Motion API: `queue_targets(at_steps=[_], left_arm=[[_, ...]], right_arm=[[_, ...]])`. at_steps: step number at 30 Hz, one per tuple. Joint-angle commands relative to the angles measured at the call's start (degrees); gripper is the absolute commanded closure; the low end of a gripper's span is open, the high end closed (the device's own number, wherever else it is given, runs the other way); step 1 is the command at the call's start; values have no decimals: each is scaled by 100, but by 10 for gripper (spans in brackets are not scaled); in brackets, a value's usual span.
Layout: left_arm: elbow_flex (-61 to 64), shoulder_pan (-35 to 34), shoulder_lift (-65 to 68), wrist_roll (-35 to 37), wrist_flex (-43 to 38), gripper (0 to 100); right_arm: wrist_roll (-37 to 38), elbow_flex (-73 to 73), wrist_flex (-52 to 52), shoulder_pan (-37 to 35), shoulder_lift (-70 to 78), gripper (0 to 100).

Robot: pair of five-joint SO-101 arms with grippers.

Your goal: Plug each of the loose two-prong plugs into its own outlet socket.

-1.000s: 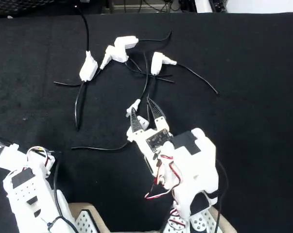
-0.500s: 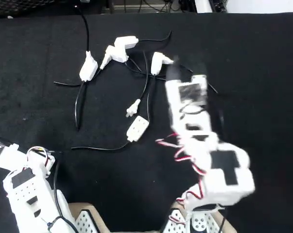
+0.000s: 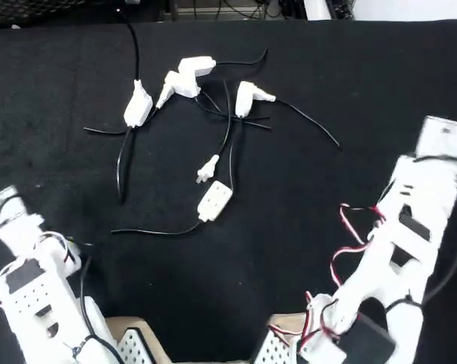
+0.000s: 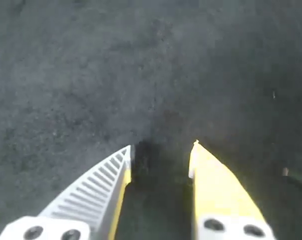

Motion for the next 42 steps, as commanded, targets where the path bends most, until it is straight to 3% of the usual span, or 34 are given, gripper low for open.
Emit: queue_targets(at_steps=[1,7,11,16,21,33,42], left_arm=[[-1262,602,26,-712,1538,804],[-3767,1323,571,-1152,2857,802],[-5851,1798,2796,-1160,3648,765],[-8637,2457,5916,-1204,4765,758],[-10369,3152,7226,-1204,4800,758],[-11952,5147,9327,-1371,4290,759],[-13543,5508,10848,-1424,4290,758]], right_arm=[[976,-365,2655,-237,-514,822],[1002,-330,4659,-448,-901,822],[747,-321,5538,-580,-1200,822],[237,-84,5837,-888,-1552,822],[-202,804,5530,-1495,-1991,822],[-281,1965,4958,-1662,-3398,822],[-281,2299,4967,-2013,-4057,822]])
